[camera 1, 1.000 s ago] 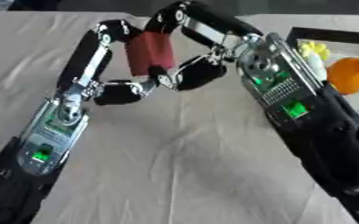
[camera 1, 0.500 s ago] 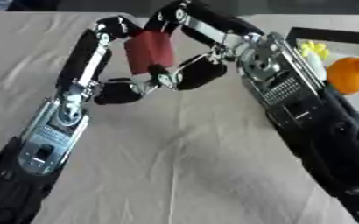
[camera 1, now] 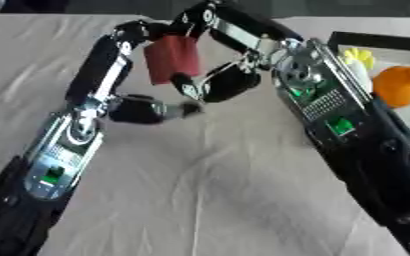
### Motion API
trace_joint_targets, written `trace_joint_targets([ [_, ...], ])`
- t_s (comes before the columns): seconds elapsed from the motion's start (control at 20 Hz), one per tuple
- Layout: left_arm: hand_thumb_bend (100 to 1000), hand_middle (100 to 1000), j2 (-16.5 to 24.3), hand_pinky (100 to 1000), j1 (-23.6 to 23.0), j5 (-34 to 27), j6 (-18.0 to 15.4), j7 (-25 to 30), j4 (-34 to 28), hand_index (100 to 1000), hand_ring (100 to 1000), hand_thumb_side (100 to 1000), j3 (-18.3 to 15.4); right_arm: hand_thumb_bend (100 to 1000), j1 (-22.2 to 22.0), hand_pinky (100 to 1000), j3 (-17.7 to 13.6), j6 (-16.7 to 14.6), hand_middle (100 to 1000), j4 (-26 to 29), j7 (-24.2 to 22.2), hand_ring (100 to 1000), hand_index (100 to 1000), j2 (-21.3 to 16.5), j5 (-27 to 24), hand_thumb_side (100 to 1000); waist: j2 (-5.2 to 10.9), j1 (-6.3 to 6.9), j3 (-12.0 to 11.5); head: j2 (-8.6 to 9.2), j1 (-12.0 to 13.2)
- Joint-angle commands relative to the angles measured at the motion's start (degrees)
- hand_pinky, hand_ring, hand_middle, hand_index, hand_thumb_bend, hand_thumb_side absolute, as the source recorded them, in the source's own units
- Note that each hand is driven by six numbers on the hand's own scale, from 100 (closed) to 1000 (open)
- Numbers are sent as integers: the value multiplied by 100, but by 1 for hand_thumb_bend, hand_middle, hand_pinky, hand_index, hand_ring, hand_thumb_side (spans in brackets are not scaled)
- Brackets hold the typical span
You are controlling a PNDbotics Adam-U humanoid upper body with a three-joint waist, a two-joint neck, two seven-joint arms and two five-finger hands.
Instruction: Pick up the objects with one hand, pass them to the other hand, and then place them into the box on the other side of the table.
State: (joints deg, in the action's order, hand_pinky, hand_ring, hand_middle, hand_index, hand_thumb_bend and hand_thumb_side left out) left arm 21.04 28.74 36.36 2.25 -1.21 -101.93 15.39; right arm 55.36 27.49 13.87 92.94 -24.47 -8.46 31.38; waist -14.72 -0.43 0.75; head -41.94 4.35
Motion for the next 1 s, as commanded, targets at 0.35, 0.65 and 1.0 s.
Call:
trace_joint_targets([
  [0.35, 869, 650, 117, 798, -78, 122, 80, -38, -79, 836, 749, 478, -74, 100, 27, 921, -201, 101, 515, 275, 78, 726, 530, -264, -149, 100, 222, 53, 28, 74, 3],
  [0.65, 863, 646, 294, 793, -262, 149, 91, -104, -40, 831, 745, 487, -169, 100, -120, 926, -640, 369, 523, 654, 370, 731, 539, -680, -505, 100, 240, 55, 79, 49, -45],
  [1.0, 852, 639, 576, 789, -484, 82, 149, -334, -128, 826, 739, 483, -375, 100, -520, 930, -1452, 850, 531, 813, 1080, 736, 548, -1479, -1012, 100, 254, 66, 111, 0, -257],
])
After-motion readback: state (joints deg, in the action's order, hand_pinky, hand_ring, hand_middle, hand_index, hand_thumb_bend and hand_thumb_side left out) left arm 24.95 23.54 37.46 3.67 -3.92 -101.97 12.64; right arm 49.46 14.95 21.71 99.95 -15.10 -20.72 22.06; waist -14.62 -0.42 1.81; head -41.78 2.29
